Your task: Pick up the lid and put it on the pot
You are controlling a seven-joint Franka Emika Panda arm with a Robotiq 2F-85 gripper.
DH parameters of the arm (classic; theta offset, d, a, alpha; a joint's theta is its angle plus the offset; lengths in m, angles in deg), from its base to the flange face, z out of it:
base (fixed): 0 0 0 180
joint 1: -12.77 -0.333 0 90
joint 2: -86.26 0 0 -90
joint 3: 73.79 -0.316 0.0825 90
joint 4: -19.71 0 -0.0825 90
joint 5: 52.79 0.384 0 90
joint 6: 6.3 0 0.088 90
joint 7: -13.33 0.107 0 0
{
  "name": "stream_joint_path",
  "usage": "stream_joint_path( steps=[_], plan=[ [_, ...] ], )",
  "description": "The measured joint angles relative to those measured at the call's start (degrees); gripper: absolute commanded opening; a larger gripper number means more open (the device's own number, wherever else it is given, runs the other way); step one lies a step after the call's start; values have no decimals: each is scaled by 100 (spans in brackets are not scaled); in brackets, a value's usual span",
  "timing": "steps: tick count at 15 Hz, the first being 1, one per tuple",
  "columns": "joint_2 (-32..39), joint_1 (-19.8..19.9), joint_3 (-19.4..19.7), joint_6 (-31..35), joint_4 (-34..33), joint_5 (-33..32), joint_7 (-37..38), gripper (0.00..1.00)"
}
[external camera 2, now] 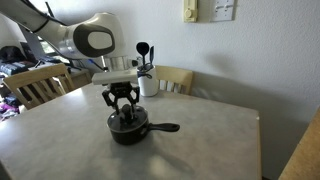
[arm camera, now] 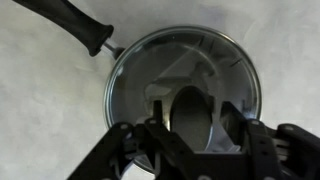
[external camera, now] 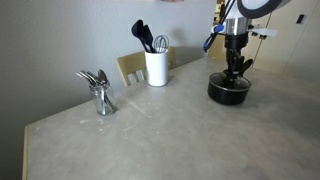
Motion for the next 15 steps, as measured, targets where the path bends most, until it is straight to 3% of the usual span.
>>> stream_joint_path(
  steps=[2,7,15],
  plan=[
    [-21,-16,6,1,12,-183,44,100],
    [-487,-47,9,-47,213,-492,62,100],
    [-1386,-258,15,-1185,338,-460,1111,100]
  ],
)
